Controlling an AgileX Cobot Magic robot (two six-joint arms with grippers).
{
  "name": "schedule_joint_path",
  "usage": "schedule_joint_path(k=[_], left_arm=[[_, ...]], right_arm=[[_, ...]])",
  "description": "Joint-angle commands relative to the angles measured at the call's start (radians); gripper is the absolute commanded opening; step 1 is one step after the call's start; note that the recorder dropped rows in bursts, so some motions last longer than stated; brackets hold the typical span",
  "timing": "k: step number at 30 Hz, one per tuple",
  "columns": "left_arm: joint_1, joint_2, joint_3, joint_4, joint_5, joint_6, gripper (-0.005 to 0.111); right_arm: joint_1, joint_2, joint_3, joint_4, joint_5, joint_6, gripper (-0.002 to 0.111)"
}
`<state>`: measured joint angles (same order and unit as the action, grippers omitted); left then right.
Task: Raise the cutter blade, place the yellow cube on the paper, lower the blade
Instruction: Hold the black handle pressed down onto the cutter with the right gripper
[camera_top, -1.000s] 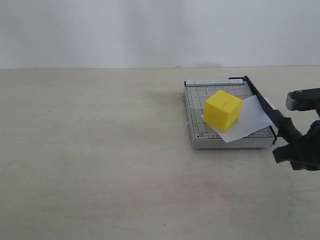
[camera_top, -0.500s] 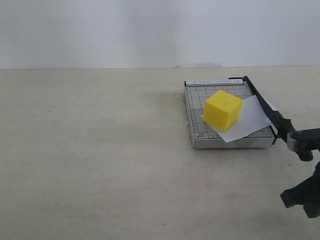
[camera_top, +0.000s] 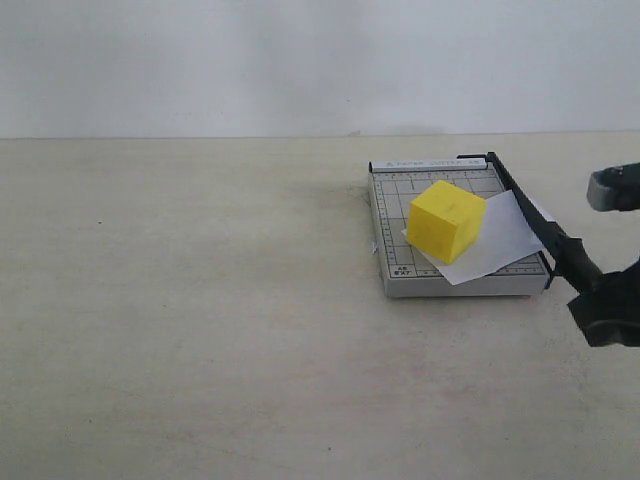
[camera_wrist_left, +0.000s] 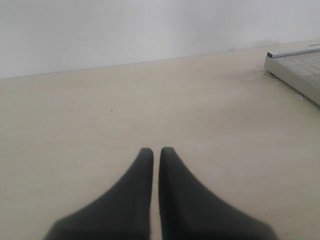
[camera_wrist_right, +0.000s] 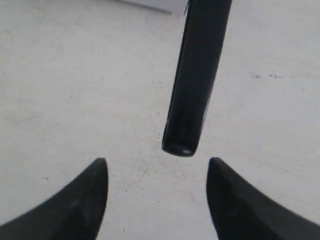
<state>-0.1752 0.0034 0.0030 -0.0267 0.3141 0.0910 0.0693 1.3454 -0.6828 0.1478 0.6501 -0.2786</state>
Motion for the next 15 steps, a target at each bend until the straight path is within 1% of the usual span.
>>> schedule_joint_path(k=[1,5,7,14,15], left_arm=[[0.002,-0.003,-0.003,-0.011,-0.001,0.005,0.005],[0.002,-0.003,-0.003,-0.011,-0.001,0.005,0.005],[0.002,-0.003,-0.003,-0.011,-0.001,0.005,0.005],[0.002,-0.003,-0.003,-0.011,-0.001,0.005,0.005],[0.002,-0.003,-0.003,-0.011,-0.001,0.005,0.005]], right_arm=[[0.0,-0.06,-0.028,0.001,0.036,-0.006,0.063],[0.0,-0.067,-0.044,0.001,0.029,-0.006,0.063],[0.0,-0.067,-0.044,0.001,0.023,-0.006,0.059],[0.0,-0.067,-0.048,0.001,-0.004,-0.019,0.022],[0.0,-0.067,-0.053,0.001,-0.008,-0.019,0.019]])
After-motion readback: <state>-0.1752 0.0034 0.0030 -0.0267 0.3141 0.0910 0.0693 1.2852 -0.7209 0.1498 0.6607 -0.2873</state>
